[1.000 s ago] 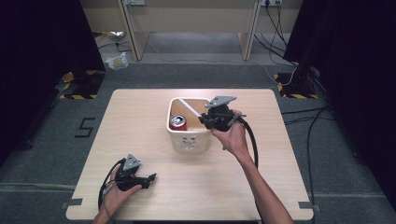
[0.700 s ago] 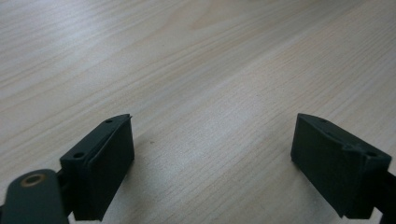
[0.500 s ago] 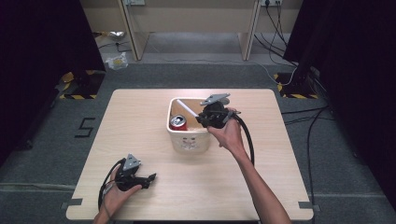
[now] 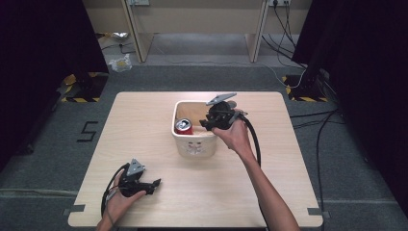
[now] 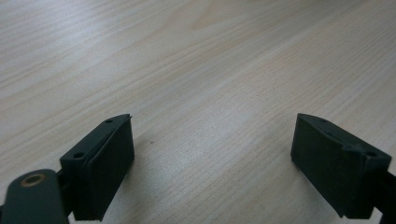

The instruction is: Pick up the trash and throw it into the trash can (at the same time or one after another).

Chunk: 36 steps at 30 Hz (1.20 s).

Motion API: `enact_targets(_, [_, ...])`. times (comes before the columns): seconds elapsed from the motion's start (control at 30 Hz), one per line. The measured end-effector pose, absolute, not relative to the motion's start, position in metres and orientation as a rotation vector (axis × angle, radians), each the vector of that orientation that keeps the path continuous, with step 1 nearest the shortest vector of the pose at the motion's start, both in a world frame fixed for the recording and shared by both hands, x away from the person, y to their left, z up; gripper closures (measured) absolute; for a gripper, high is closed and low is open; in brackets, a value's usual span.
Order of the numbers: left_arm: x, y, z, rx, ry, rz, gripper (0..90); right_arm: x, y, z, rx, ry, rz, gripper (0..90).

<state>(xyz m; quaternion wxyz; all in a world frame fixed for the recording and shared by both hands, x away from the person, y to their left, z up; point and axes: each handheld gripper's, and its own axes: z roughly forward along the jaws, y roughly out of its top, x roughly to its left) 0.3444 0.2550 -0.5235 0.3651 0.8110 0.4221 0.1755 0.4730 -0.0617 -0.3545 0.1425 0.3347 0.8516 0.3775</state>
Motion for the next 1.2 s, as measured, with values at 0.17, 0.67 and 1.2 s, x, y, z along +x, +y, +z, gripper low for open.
enact_targets(0.17, [0.344,0.255,-0.524,2.084,1.086,0.453,12.5,0.468,-0.066,-0.345,0.948,2.429,1.108,54.3])
enact_targets(0.67, [0.344,0.255,-0.524,2.083,1.086,0.453,12.5,0.466,-0.09,-0.343,0.98,2.351,1.142,44.5])
enact_targets(1.2, [0.344,0.255,-0.524,2.085,1.085,0.453,12.5,0.464,-0.111,-0.34,1.039,2.258,1.148,34.3])
